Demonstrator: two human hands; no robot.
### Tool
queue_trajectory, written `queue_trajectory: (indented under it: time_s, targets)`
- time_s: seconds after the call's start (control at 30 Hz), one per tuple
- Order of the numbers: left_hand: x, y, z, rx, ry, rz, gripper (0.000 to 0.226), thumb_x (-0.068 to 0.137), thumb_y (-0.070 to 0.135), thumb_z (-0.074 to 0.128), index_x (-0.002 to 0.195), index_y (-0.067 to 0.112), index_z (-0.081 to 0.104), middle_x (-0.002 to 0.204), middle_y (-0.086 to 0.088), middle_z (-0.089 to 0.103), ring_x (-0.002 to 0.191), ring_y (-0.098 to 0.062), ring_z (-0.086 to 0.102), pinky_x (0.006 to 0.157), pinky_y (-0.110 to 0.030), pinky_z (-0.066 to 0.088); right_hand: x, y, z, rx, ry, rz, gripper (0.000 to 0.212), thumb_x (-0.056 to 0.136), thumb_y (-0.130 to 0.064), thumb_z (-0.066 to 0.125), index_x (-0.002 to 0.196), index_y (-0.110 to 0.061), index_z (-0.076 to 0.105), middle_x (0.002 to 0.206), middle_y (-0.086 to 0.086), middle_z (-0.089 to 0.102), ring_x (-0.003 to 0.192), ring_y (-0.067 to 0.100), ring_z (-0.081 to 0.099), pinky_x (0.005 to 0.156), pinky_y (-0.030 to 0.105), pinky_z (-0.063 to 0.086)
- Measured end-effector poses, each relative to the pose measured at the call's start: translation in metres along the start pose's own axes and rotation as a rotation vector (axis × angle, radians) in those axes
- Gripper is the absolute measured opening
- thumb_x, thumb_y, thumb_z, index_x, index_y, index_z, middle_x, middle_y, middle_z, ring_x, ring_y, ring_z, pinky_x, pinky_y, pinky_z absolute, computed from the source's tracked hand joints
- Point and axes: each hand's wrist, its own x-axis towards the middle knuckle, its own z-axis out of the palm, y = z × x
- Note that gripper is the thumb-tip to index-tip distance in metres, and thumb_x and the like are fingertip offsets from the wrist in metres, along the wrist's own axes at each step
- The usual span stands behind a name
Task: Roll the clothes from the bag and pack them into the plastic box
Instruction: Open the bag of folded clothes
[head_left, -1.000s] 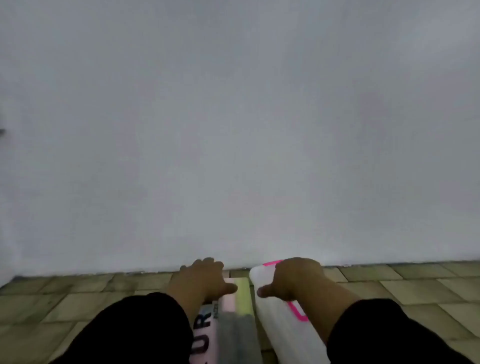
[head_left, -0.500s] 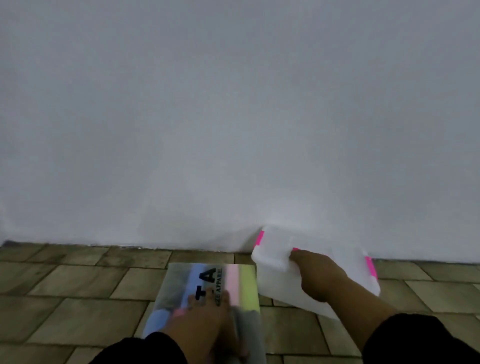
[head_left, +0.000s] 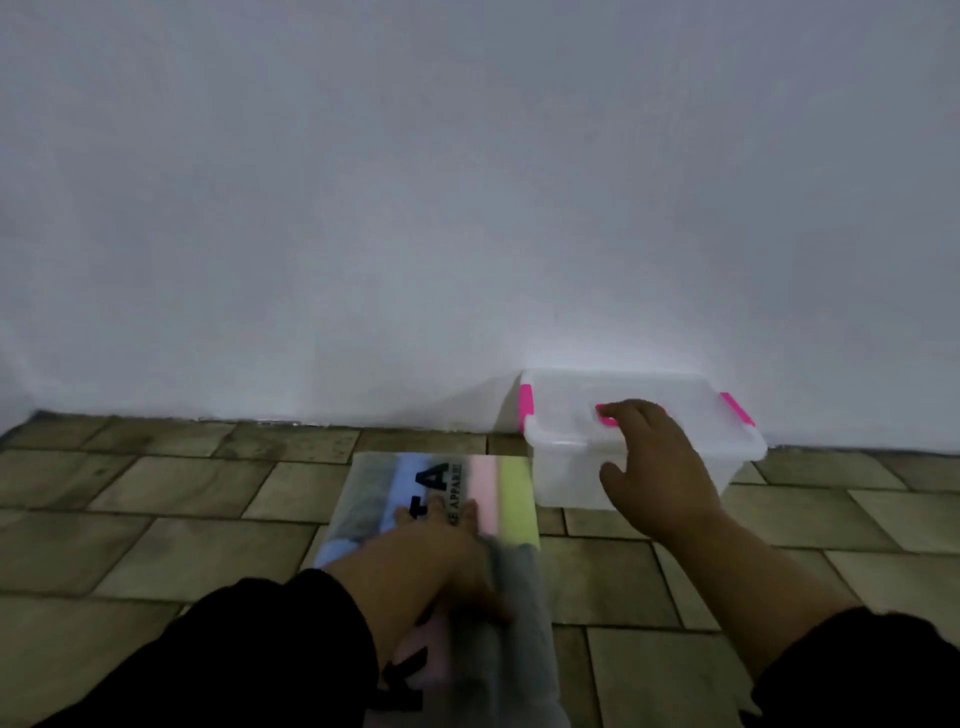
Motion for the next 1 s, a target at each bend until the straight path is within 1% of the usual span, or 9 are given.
queue_trajectory:
  time_s: [0.07,0.13,0.23,0.3,0.37,0.47,0.6,0.77,1.0]
  targets:
    - [-0.003,-0.017,0.003,-0.027,0.08,0.066,0.123,0.06,0.083,0.056,0.148,0.036,-0.015,0.159,-0.007,-0.018,0.143,-0.045,-0.01,0.112,-0.067,0.01,-0.033,-0.017,0.002,0.162,-0.109,0.152,0.054,0.077,-0.023,0.069,0.126,-0.024,0.046,0.11,-0.001,0.061,0.093,0.013,0.06,0.076,0.025,0.049]
    - [-0.006,-0.037,0.01,-0.043,0.123,0.059,0.117,0.062,0.085,0.052,0.15,0.036,-0.009,0.16,-0.003,-0.015,0.145,-0.041,-0.007,0.114,-0.064,0.012,-0.069,-0.029,0.005,0.336,-0.475,0.371,0.057,0.075,-0.031,0.071,0.124,-0.025,0.043,0.092,0.0,0.067,0.073,0.012,0.064,0.059,0.023,0.048]
    - [-0.01,-0.06,0.029,-0.04,0.152,0.03,0.111,0.066,0.09,0.039,0.149,0.037,-0.012,0.16,0.0,-0.018,0.147,-0.034,-0.011,0.116,-0.061,0.008,-0.119,-0.047,0.011,0.488,-0.857,0.495,0.062,0.073,-0.037,0.072,0.127,-0.022,0.044,0.099,0.005,0.07,0.074,0.016,0.068,0.061,0.027,0.053]
    - [-0.015,-0.068,0.041,-0.043,0.191,0.041,0.105,0.068,0.091,0.029,0.149,0.038,-0.013,0.16,0.001,-0.018,0.147,-0.029,-0.013,0.117,-0.059,0.008,-0.144,-0.057,0.023,0.408,-0.835,0.4,0.059,0.076,-0.036,0.07,0.128,-0.023,0.045,0.113,0.0,0.065,0.09,0.011,0.062,0.075,0.025,0.051]
    - [-0.021,-0.07,0.047,-0.058,0.222,0.03,0.1,0.072,0.088,0.025,0.15,0.037,-0.011,0.161,0.002,-0.016,0.148,-0.025,-0.011,0.118,-0.055,0.008,-0.156,-0.062,0.033,0.387,-0.766,0.373,0.056,0.082,-0.025,0.065,0.132,-0.021,0.041,0.119,0.002,0.062,0.092,0.011,0.057,0.074,0.02,0.047]
    - [-0.038,-0.063,0.052,-0.082,0.222,-0.016,0.095,0.078,0.084,0.027,0.151,0.034,-0.006,0.161,-0.002,-0.01,0.149,-0.027,-0.006,0.119,-0.049,0.007,-0.15,-0.052,0.026,0.417,-0.745,0.357,0.031,0.085,-0.016,0.058,0.116,-0.02,0.054,0.11,0.009,0.066,0.09,0.025,0.066,0.072,0.031,0.056]
    - [-0.07,-0.03,0.057,-0.09,0.218,-0.04,0.089,0.082,0.077,0.033,0.152,0.027,0.011,0.158,-0.011,0.018,0.143,-0.03,0.023,0.113,-0.041,0.023,-0.126,-0.014,0.006,0.682,-0.57,0.602,0.044,0.084,-0.004,0.052,0.124,-0.022,0.05,0.093,0.016,0.066,0.061,0.023,0.062,0.05,0.03,0.051]
    - [-0.105,0.028,0.067,-0.195,0.071,0.035,0.095,0.084,0.072,0.038,0.153,0.021,-0.003,0.161,-0.01,0.007,0.146,-0.032,0.013,0.118,-0.051,0.013,-0.117,0.03,0.009,1.31,-0.081,0.959,0.061,0.091,-0.004,0.056,0.145,-0.01,0.028,0.123,0.021,0.058,0.097,0.031,0.064,0.077,0.042,0.054]
    - [-0.1,0.053,0.106,-0.016,0.34,0.175,0.091,0.075,0.086,0.024,0.148,0.043,-0.007,0.159,0.005,-0.021,0.145,-0.034,-0.018,0.107,-0.073,-0.001,-0.196,0.019,-0.008,0.925,-0.548,0.827,0.017,0.085,-0.013,0.063,0.099,-0.005,0.068,0.083,0.011,0.076,0.073,0.028,0.072,0.062,0.037,0.055]
